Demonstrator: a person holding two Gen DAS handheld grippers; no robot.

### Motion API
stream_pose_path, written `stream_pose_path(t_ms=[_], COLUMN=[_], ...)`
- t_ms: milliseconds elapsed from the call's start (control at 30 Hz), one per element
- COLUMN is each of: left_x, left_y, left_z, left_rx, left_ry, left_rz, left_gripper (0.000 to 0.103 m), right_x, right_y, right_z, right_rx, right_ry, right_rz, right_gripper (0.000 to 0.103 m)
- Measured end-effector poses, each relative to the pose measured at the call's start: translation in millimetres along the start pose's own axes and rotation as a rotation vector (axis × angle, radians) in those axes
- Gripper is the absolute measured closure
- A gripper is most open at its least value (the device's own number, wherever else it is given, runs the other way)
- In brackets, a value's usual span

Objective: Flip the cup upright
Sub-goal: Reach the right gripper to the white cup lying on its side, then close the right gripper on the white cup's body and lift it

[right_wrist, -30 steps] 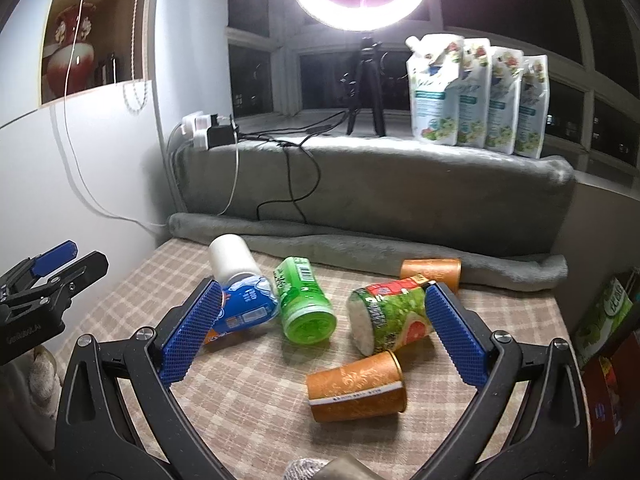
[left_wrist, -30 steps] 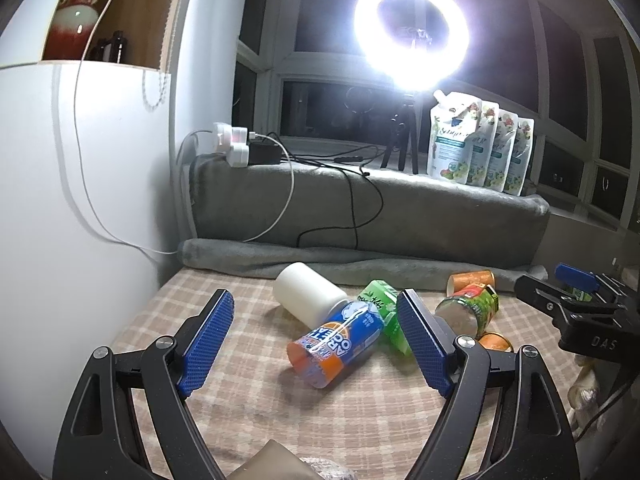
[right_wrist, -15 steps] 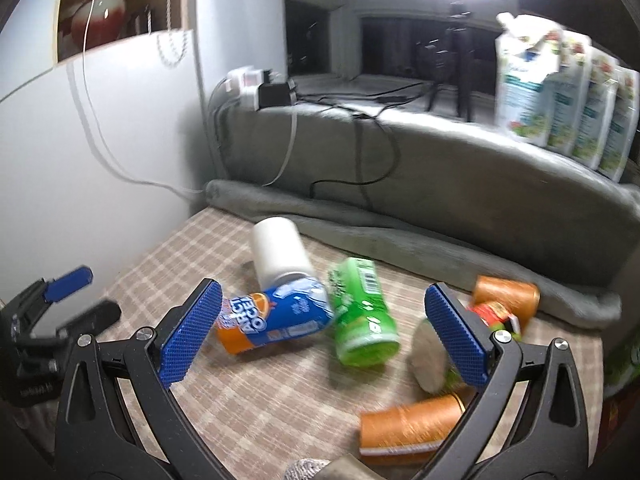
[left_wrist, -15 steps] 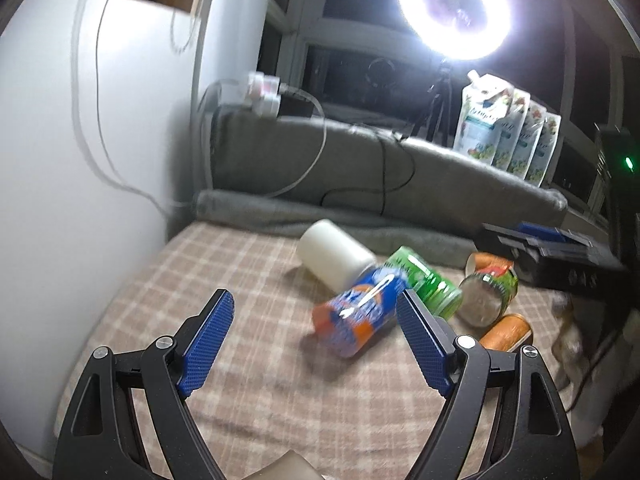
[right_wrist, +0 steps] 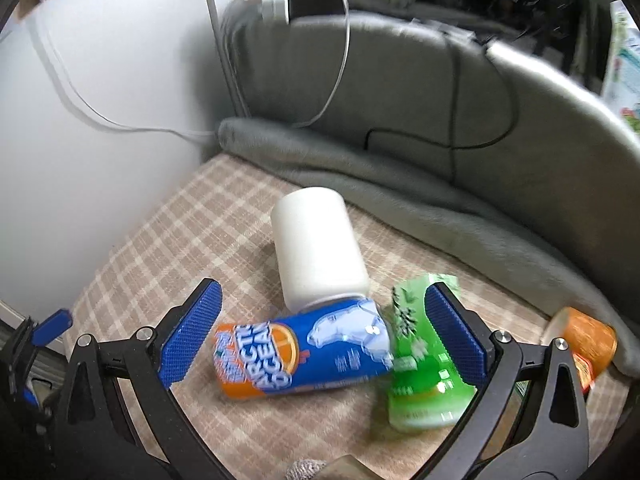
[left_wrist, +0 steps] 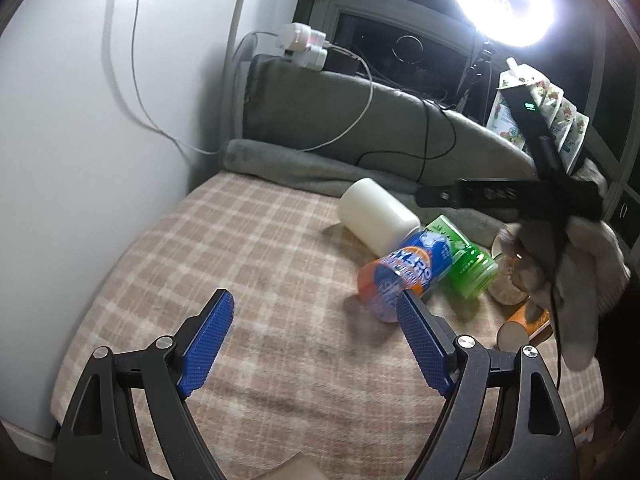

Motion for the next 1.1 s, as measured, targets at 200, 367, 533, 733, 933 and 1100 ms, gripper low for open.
stream_pose_path(t_ms=[200, 367, 533, 733, 933, 1100], left_x=[13, 21, 26, 27, 29, 28], left_y=[-5, -4, -3, -3, -1, 0], left_z=[7, 9, 11, 11, 11, 8], left_rx=[0.028, 0.034, 0.034, 0.033, 0.026, 0.018], left_ry=[0.003, 0.012, 0.018, 0.022, 0.028, 0.032], left_rz=[-0.031, -0.049, -0.058, -0.059, -0.064, -0.060], left_gripper=[0.020, 0.020, 0.020, 0.020, 0.020, 0.021], right_x=[-8, -12, -10, -13, -11, -11], right_y=[7, 11, 12, 9, 12, 18], right_z=[36, 62, 82, 99, 101, 93], right_rx=[0.112, 0.182, 0.239, 0.285, 0.283, 0.237], right_ry=[-0.011, -0.037, -0.054, -0.089, -0.081, -0.074], right_rz=[-0.012, -0.030, -0.061, -0.083, -0.076, -0.058], right_gripper=[0.000, 0.000, 0.002, 0.014, 0.025, 0.025])
Point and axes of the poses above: each gripper's, at about its wrist camera, not at the fingertips, and z roughly the way its jaws point, x to its left, y to its top, the point moved 9 cm from there along z, roughly the way its jaws point, and after that the axes turned 11 degrees about y, right-handed, at the moved point
